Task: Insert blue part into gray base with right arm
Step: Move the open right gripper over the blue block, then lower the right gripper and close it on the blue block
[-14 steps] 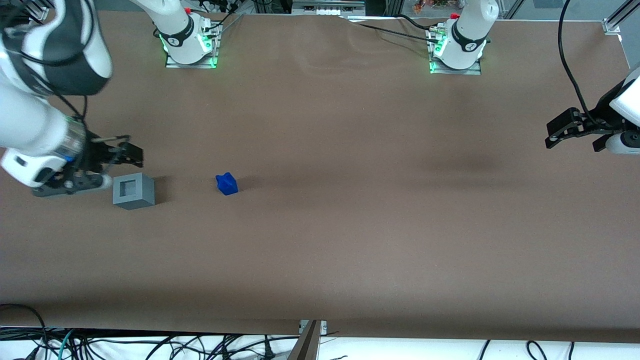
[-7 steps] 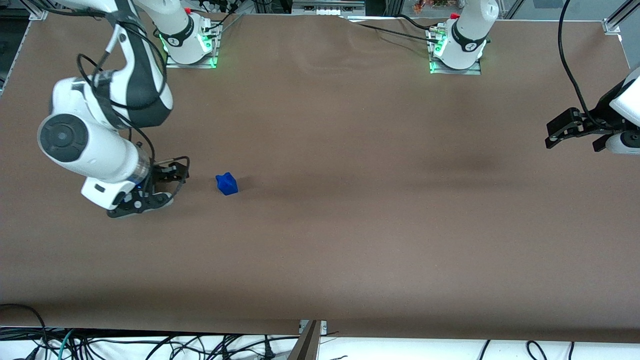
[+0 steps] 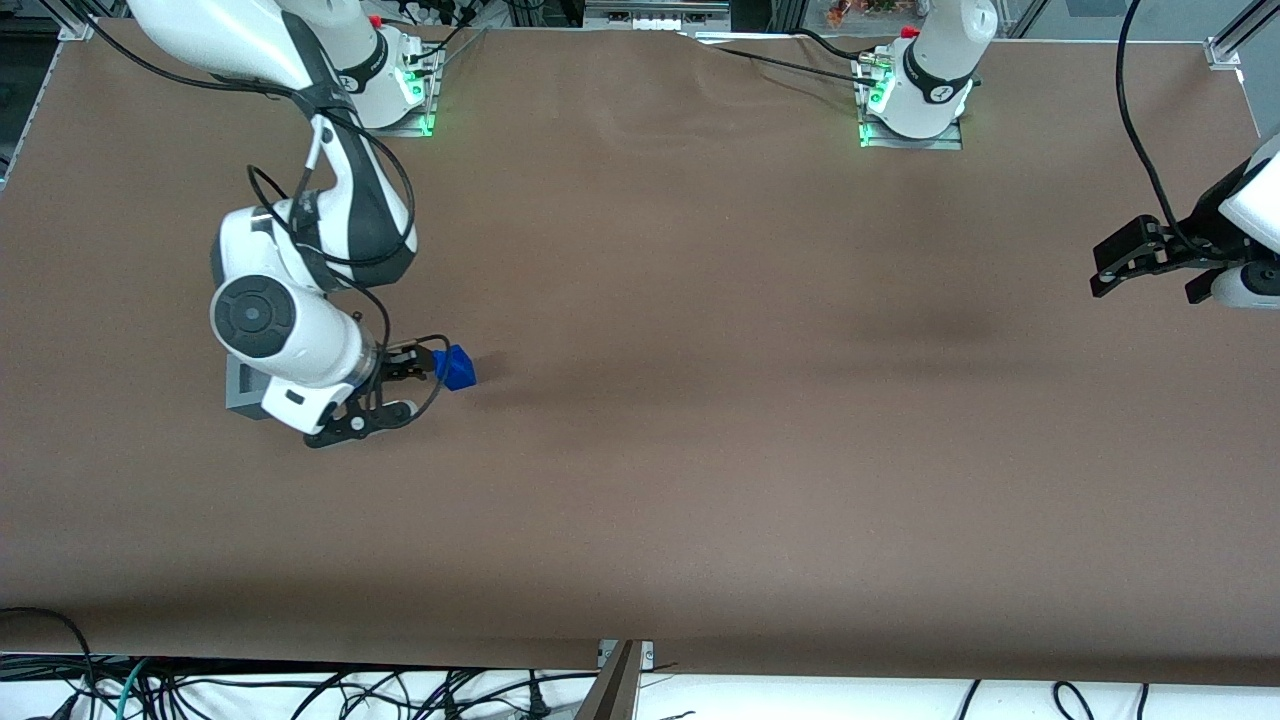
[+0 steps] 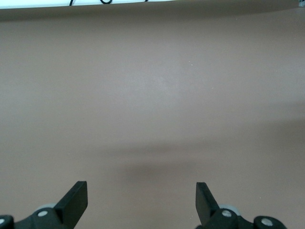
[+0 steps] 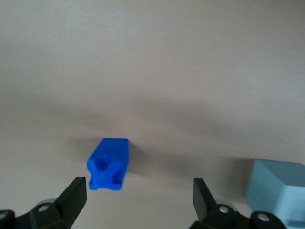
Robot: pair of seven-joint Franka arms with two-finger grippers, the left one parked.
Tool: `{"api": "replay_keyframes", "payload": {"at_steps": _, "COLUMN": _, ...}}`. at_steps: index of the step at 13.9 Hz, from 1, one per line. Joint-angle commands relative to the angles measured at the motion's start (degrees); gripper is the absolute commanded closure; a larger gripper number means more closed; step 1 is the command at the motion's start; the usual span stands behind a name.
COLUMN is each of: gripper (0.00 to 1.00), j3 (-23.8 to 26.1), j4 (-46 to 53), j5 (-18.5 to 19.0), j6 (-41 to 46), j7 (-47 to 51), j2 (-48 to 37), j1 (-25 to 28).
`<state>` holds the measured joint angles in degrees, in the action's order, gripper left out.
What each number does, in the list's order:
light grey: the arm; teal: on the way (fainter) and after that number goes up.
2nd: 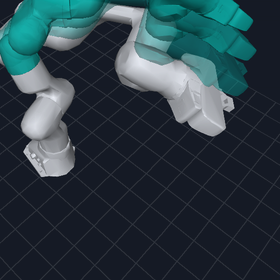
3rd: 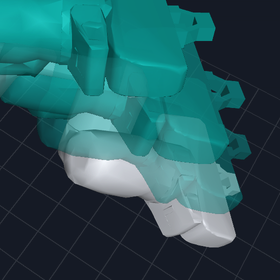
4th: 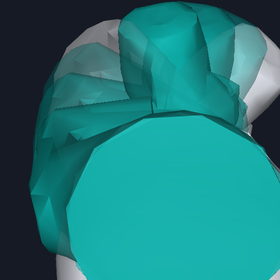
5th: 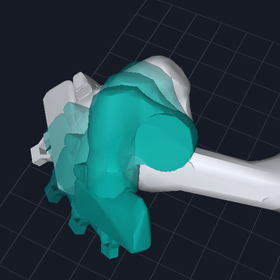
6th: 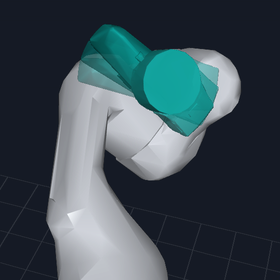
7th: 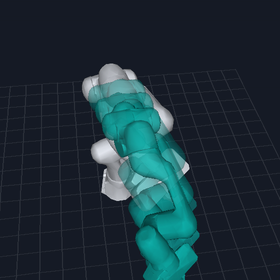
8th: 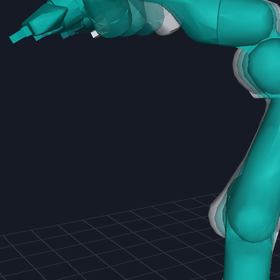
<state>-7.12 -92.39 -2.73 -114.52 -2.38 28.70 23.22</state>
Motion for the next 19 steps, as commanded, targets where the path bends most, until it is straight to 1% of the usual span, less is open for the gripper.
{"api": "replay_keyframes", "payload": {"at_steps": 1, "gripper": 0.01, "j3": 0.3, "j4": -3.8, "j5": -1.8, "j6": -3.1, "j7": 0.4, "j2": -0.8, "j1": 0.2}}
{"api": "replay_keyframes", "payload": {"at_steps": 4, "gripper": 0.01, "j3": 0.3, "j4": -4.0, "j5": -1.9, "j6": -3.5, "j7": 0.5, "j2": 0.8, "j1": 1.5}}
{"api": "replay_keyframes", "payload": {"at_steps": 11, "gripper": 0.01, "j3": 0.3, "j4": -4.7, "j5": -2.4, "j6": -5.9, "j7": 0.9, "j2": 3.5, "j1": 1.9}}
{"api": "replay_keyframes", "payload": {"at_steps": 19, "gripper": 0.01, "j3": 0.3, "j4": -5.8, "j5": -2.5, "j6": -5.9, "j7": 1.0, "j2": 3.9, "j1": 3.0}}
